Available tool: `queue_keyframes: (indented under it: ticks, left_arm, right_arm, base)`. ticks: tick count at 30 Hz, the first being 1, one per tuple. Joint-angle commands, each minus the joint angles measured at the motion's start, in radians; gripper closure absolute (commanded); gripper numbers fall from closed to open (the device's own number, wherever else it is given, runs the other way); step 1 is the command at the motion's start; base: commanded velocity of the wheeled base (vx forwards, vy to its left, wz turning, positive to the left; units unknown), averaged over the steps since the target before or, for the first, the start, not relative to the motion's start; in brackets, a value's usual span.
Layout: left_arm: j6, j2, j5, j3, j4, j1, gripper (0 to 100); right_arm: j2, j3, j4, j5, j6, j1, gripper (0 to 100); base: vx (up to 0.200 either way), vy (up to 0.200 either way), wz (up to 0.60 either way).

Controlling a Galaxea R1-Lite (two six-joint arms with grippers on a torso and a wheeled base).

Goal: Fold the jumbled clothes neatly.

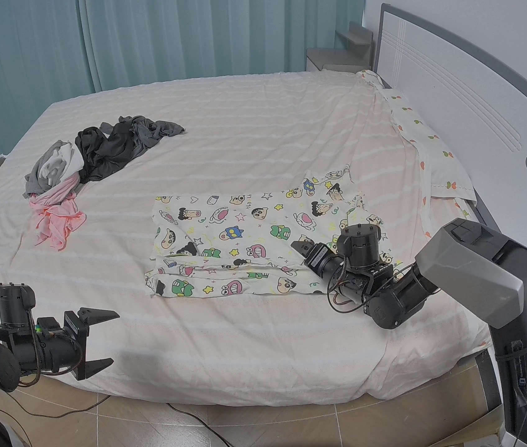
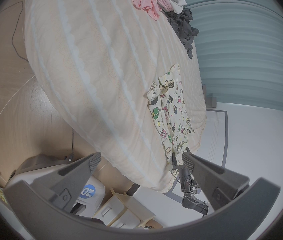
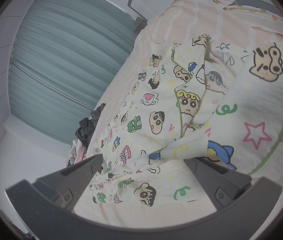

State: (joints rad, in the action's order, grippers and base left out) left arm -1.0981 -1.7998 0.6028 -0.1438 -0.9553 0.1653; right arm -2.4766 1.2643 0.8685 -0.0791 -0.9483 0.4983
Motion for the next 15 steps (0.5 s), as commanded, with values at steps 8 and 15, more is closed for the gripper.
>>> queue_keyframes:
  ticks: [8, 15]
  left_arm:
    - [-0.005, 0.059, 0.0, 0.033, 0.0, -0.013, 0]
    - [-0.002, 0.105, -0.018, 0.033, -0.011, -0.041, 0]
  right_arm:
    - [0.285, -0.376, 0.029, 0.004, -0.018, 0.059, 0]
    - [0.492, -0.749, 0.176, 0.021, -0.02, 0.091, 0]
  base:
    - [0.0, 0.0, 0.0]
    - [0.0, 0.0, 0.0]
